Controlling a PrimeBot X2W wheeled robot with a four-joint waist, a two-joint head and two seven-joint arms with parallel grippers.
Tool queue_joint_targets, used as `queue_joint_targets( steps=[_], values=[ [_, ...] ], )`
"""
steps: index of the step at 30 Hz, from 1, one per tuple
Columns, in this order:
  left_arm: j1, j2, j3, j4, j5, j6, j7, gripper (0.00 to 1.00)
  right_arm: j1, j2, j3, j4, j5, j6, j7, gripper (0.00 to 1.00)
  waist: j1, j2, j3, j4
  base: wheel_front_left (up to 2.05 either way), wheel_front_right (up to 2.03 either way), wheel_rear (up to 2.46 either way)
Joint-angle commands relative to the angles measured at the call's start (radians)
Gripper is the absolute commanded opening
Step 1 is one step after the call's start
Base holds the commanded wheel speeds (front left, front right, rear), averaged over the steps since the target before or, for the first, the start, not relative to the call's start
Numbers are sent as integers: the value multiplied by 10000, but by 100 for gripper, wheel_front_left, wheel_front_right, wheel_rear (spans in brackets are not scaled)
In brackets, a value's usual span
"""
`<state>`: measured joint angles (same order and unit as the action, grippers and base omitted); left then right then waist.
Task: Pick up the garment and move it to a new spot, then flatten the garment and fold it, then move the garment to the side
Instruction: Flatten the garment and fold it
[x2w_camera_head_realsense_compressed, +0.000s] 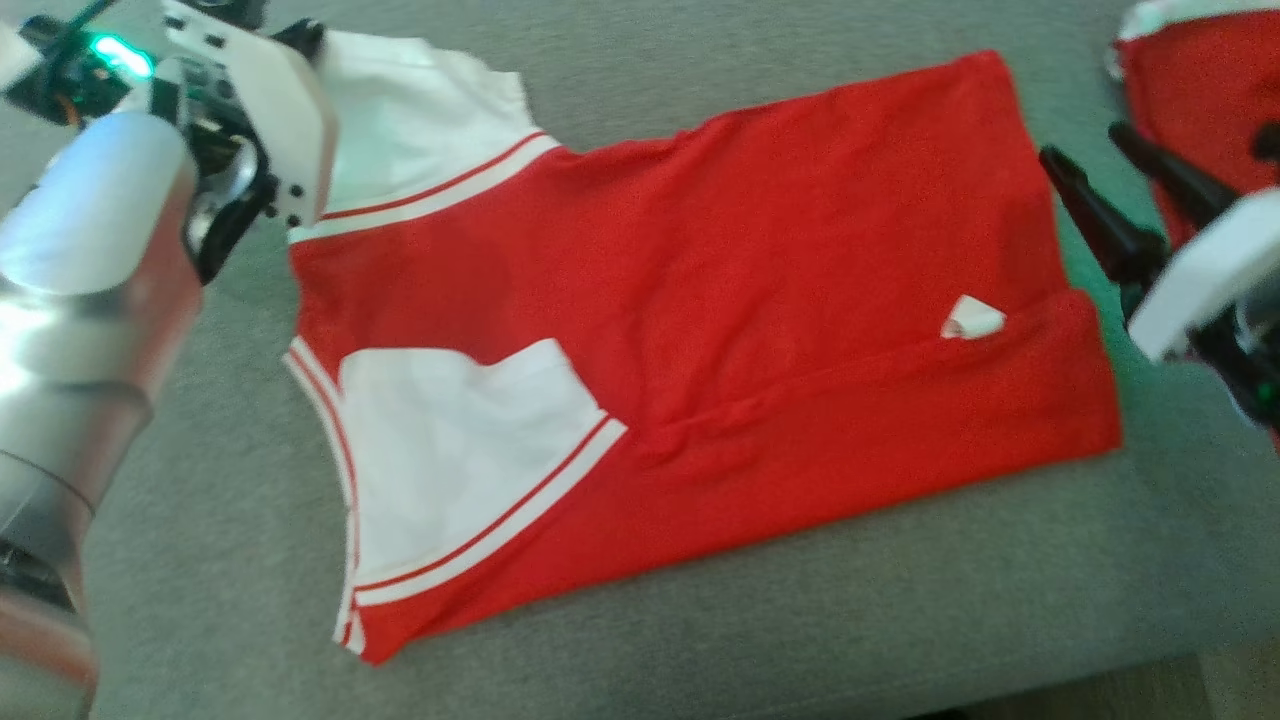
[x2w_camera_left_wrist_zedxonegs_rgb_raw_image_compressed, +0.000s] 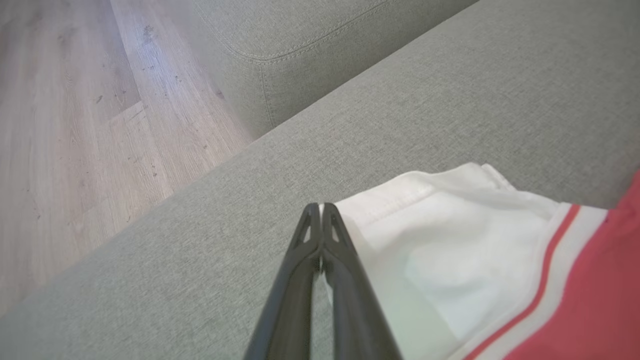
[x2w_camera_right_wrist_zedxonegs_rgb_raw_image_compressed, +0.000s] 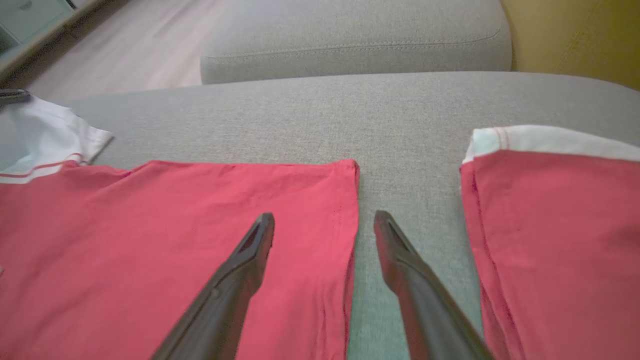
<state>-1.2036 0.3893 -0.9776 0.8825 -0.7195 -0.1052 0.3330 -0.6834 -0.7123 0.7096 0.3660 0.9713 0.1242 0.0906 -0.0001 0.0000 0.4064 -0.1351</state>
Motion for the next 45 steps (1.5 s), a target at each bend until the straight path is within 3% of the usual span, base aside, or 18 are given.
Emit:
queue_joint_targets(
  steps=[1, 13, 23, 24, 26, 27, 28, 30, 31, 34, 45],
  values=[
    [-566, 278, 237, -234, 135, -5, -94, 0, -55, -131, 90, 22, -107, 65, 80, 100, 1, 0, -15, 264, 0, 0, 0],
    [-1037, -164, -187, -921, 468, -111, -607, 0, -2876, 1059, 1426, 3739, -689, 65, 935, 100, 1, 0, 256, 1174, 0, 0, 0],
    [-1123, -366, -351, -813, 432, -164, -946, 0, -3599, 1278, 2014, 5015, -322, 65, 1225, 100, 1, 0, 282, 1414, 0, 0, 0],
    [-1130, -381, -368, -783, 427, -169, -978, 0, -3626, 1290, 2073, 5052, -264, 65, 1222, 96, 1, 0, 280, 1418, 0, 0, 0],
    [-1155, -409, -408, -726, 418, -179, -1029, 0, -3678, 1293, 2196, 5117, -171, 65, 1204, 75, 1, 0, 283, 1426, 0, 0, 0],
    [-1172, -426, -427, -699, 410, -184, -1050, 0, -3702, 1288, 2252, 5149, -127, 65, 1187, 57, 1, 0, 287, 1432, 0, 0, 0],
    [-1190, -441, -446, -671, 404, -188, -1069, 0, -3722, 1286, 2307, 5177, -81, 65, 1175, 46, 1, 0, 291, 1435, 0, 0, 0],
    [-1222, -470, -484, -616, 391, -196, -1109, 0, -3759, 1274, 2407, 5222, 27, 65, 1143, 34, 1, 0, 298, 1446, 0, 0, 0],
    [-1250, -490, -525, -559, 382, -203, -1139, 0, -3803, 1263, 2504, 5257, 127, 65, 1084, 16, 1, 0, 302, 1448, 0, 0, 0],
    [-1303, -512, -591, -472, 378, -212, -1174, 0, -3913, 1250, 2625, 5296, 229, 65, 871, 0, 1, 0, 314, 1445, 0, 0, 0],
    [-1871, -330, -746, -221, 785, -64, -2119, 0, -4544, 935, 2666, 5278, 816, 65, -34, 0, 1, 0, 443, 1475, 0, 0, 0]
  ],
)
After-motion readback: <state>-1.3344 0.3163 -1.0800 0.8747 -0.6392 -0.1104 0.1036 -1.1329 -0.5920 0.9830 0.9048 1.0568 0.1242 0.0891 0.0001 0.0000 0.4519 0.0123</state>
